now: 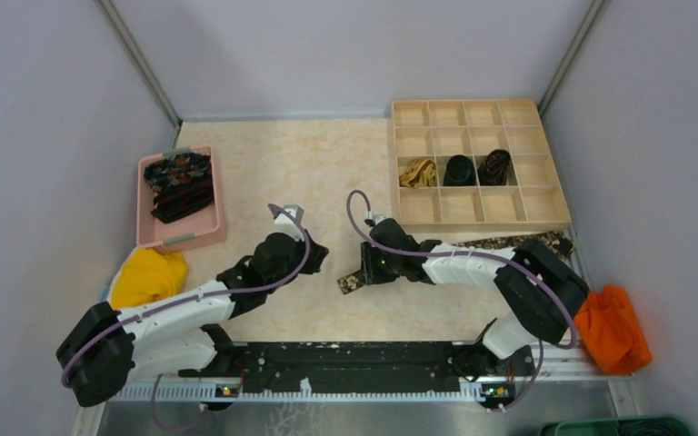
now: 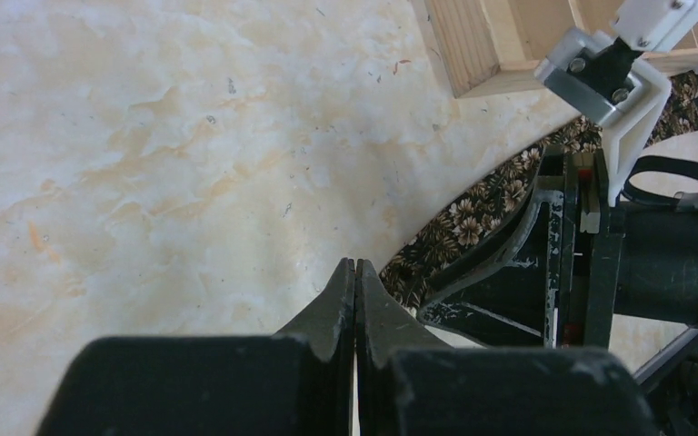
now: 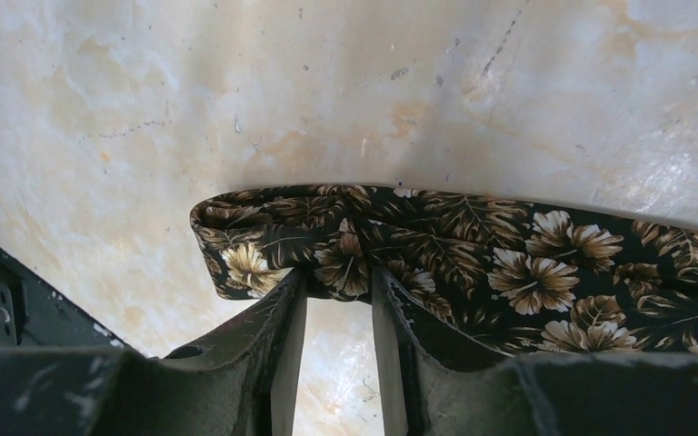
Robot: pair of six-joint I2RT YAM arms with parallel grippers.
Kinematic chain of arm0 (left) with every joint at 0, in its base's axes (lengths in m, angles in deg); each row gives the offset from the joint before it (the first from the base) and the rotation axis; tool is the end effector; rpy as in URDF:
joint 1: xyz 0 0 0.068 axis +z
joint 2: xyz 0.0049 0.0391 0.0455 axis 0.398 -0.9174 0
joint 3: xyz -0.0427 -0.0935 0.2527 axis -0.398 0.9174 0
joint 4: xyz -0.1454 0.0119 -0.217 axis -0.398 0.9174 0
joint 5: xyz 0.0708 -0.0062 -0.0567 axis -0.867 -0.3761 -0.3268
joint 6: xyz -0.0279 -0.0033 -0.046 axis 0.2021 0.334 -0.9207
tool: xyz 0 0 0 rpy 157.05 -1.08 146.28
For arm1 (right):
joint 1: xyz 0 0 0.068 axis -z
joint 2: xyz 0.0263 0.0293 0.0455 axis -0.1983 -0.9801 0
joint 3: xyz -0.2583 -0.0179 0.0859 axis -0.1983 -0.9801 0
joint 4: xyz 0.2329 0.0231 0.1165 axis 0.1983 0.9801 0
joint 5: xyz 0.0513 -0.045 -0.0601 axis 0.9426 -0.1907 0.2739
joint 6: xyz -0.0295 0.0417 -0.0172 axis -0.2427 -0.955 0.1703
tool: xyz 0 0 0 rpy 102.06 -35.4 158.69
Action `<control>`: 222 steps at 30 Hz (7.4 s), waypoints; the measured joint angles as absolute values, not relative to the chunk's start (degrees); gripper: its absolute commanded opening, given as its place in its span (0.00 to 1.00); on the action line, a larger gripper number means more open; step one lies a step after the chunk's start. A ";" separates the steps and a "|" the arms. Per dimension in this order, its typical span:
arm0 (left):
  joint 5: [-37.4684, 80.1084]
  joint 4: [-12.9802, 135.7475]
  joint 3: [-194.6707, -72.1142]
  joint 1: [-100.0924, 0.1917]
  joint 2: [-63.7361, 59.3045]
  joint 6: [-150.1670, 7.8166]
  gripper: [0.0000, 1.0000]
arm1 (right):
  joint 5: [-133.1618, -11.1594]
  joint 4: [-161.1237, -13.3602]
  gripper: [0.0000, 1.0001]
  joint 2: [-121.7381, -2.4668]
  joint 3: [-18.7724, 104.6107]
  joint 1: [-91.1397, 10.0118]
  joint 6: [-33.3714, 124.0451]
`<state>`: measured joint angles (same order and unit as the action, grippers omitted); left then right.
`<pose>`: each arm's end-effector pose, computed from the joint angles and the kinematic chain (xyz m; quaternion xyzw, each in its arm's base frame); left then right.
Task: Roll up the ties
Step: Roll the tie at the center of the board.
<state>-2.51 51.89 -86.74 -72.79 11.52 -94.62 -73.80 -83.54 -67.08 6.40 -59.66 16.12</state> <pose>0.1549 -0.1655 0.2048 0.0312 0.8362 -0.2752 0.4734 0.1848 0.2124 0.1536 -0.1174 0.9349 0.2588 0.2126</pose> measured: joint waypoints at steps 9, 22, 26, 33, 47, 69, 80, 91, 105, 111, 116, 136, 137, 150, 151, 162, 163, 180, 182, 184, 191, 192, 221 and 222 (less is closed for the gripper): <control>-8.68 58.93 -84.97 -72.79 16.50 -99.23 0.00 | -81.34 -77.14 0.42 -65.75 10.97 -63.90 18.09; -33.18 88.44 -94.48 -72.79 40.00 -113.81 0.00 | -95.75 -69.18 0.60 -64.50 19.32 -74.44 22.24; -36.96 93.49 -94.74 -72.79 43.83 -114.97 0.00 | -96.47 -68.94 0.60 -68.77 21.70 -75.75 23.20; -40.48 98.73 -95.09 -72.79 46.23 -115.84 0.00 | -96.27 -68.70 0.60 -73.84 23.42 -75.90 23.64; -41.92 99.91 -95.07 -72.79 46.75 -115.28 0.00 | -100.82 -66.10 0.60 -76.26 24.80 -78.24 22.98; -43.12 100.00 -95.07 -72.79 48.48 -114.84 0.00 | -104.58 -64.48 0.55 -83.43 29.13 -81.63 22.04; -43.36 99.89 -95.07 -72.79 49.88 -113.66 0.00 | -105.56 -65.75 0.25 -83.39 28.30 -78.79 19.07; -43.36 99.89 -95.07 -72.79 51.87 -112.78 0.00 | -92.64 -73.71 0.00 -78.86 24.80 -78.26 19.62; -40.63 93.73 -95.05 -72.79 46.75 -108.46 0.00 | -68.12 -92.92 0.00 -75.67 14.81 -73.08 11.49; -37.73 88.02 -94.98 -72.79 43.28 -105.44 0.00 | -61.82 -101.05 0.00 -73.57 7.32 -70.40 5.24; -35.76 84.50 -95.00 -72.79 40.15 -103.67 0.00 | -57.56 -108.79 0.00 -72.04 2.57 -69.54 0.47; -30.56 79.96 -95.00 -72.79 34.08 -102.34 0.00 | -48.71 -133.09 0.00 -77.33 -9.86 -65.50 -14.26; -30.43 79.78 -94.98 -72.79 33.82 -102.23 0.00 | -48.67 -134.08 0.00 -77.33 -10.26 -65.35 -14.70; -27.32 76.33 -94.98 -72.79 28.13 -101.48 0.00 | -51.31 -128.57 0.01 -72.88 -12.99 -62.62 -12.16; -27.15 76.22 -94.98 -72.79 27.83 -101.48 0.00 | -51.75 -126.34 0.04 -72.85 -12.55 -62.62 -11.22; -25.42 74.14 -94.54 -72.79 26.97 -100.26 0.00 | -62.76 -96.77 0.27 -66.78 -0.51 -64.58 3.01; -25.40 74.06 -94.43 -72.79 26.80 -100.24 0.00 | -64.12 -94.49 0.27 -66.71 0.96 -65.28 4.23; -26.58 76.79 -92.47 -72.79 29.99 -101.79 0.00 | -88.88 -66.47 0.43 -75.32 19.99 -79.31 12.10; -27.02 77.09 -92.47 -72.79 30.54 -101.86 0.00 | -90.11 -65.79 0.49 -75.32 20.26 -79.64 12.12; -27.52 77.68 -92.47 -72.79 31.13 -102.01 0.00 | -91.42 -65.38 0.52 -75.15 20.26 -80.04 12.14; -29.92 80.74 -92.47 -72.79 34.49 -102.58 0.00 | -96.66 -61.97 0.52 -70.45 19.67 -80.87 13.78; -30.29 81.18 -92.49 -72.79 35.00 -102.69 0.00 | -97.06 -61.84 0.52 -69.23 19.38 -80.97 14.00; -38.67 97.42 -96.84 -72.79 45.33 -111.34 0.00 | -99.05 -64.70 0.57 -73.60 24.47 -90.94 26.96; -38.80 97.42 -96.84 -72.79 45.46 -111.32 0.00 | -99.05 -64.77 0.57 -73.92 24.69 -90.94 27.09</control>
<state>-38.80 97.42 -96.84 -72.79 45.46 -111.32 -99.05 -64.77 -73.92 24.69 -90.94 27.09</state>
